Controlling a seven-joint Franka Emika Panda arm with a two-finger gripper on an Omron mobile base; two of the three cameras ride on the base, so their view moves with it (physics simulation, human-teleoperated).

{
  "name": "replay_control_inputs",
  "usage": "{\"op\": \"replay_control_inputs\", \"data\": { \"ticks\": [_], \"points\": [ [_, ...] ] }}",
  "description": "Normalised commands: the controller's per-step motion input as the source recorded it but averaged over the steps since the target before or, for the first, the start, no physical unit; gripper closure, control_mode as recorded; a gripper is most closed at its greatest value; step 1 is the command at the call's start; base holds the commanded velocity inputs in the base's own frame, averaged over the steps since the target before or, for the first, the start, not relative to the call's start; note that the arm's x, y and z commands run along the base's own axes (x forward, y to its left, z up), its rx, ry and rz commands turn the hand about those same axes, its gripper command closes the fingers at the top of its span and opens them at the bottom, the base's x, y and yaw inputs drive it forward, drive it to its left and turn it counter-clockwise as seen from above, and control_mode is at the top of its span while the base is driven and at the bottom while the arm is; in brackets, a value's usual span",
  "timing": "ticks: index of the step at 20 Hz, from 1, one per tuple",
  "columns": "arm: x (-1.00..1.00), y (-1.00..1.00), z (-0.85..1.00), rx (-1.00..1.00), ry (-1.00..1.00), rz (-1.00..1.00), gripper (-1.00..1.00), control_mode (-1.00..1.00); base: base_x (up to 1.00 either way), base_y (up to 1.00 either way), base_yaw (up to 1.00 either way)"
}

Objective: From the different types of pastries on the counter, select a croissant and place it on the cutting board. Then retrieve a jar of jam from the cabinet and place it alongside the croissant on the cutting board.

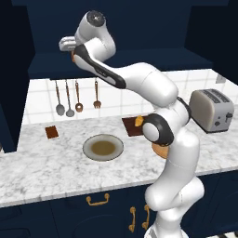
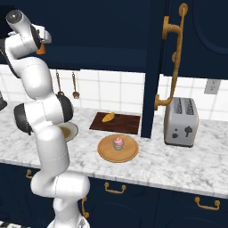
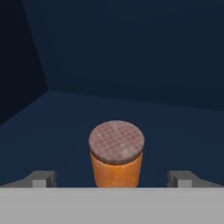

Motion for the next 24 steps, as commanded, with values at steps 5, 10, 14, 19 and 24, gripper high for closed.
{"op": "replay_control_inputs", "data": {
  "ticks": [5,10,14,19,24],
  "points": [
    [0.33,0.0,-0.02,0.0,0.0,0.0,-1.0,-1.0,0.0,0.0,0.0],
    [0.07,0.08,-0.1,0.0,0.0,0.0,-1.0,-1.0,0.0,0.0,0.0],
    [0.02,0.18,-0.24,0.0,0.0,0.0,-1.0,-1.0,0.0,0.0,0.0],
    [0.29,0.02,-0.1,0.0,0.0,0.0,-1.0,-1.0,0.0,0.0,0.0],
    [0.22,0.0,0.0,0.0,0.0,0.0,-1.0,-1.0,0.0,0.0,0.0]
  ]
}}
